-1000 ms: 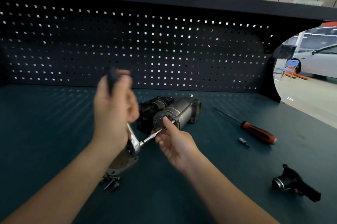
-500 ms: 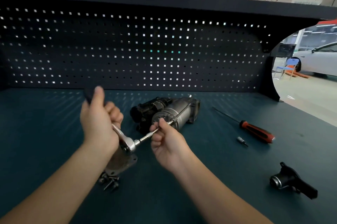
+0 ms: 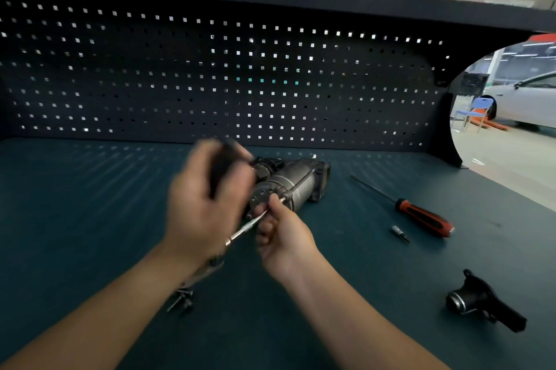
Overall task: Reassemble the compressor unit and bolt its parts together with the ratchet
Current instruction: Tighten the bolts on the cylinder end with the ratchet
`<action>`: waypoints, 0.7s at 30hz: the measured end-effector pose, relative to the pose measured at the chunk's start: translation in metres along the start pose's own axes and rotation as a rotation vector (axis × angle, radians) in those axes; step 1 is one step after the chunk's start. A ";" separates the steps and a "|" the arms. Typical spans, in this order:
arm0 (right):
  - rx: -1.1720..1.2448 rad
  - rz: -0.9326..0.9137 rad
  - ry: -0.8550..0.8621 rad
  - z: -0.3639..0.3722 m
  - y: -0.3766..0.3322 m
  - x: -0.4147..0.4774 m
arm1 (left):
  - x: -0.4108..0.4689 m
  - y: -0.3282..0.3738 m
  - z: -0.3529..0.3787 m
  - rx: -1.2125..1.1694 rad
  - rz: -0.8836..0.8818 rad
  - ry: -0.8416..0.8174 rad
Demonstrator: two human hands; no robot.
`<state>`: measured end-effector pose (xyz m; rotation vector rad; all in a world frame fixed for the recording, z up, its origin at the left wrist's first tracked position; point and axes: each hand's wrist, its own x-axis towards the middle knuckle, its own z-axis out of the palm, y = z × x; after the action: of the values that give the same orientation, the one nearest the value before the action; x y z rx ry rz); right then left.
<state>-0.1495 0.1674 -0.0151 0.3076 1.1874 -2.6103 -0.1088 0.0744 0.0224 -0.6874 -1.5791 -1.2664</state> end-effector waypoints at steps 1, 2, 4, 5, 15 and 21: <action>0.034 0.007 -0.007 0.001 -0.001 -0.001 | 0.006 -0.007 -0.004 -0.121 -0.260 0.180; 0.061 0.015 -0.024 0.001 -0.001 -0.001 | 0.013 -0.016 -0.010 -0.261 -0.543 0.353; 0.075 0.020 -0.060 0.002 -0.002 -0.003 | 0.025 -0.032 -0.022 -0.554 -1.030 0.634; 0.059 0.014 -0.064 0.002 -0.001 -0.003 | 0.025 -0.036 -0.026 -0.626 -1.160 0.713; -0.119 -0.072 0.140 0.000 0.008 -0.003 | 0.005 -0.003 -0.009 -0.340 -0.643 0.360; -0.235 -0.055 0.108 -0.003 0.011 -0.001 | 0.000 0.001 -0.009 -0.293 -0.530 0.235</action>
<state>-0.1450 0.1630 -0.0248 0.3774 1.5425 -2.4927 -0.1047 0.0660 0.0224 -0.2790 -1.4391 -1.9204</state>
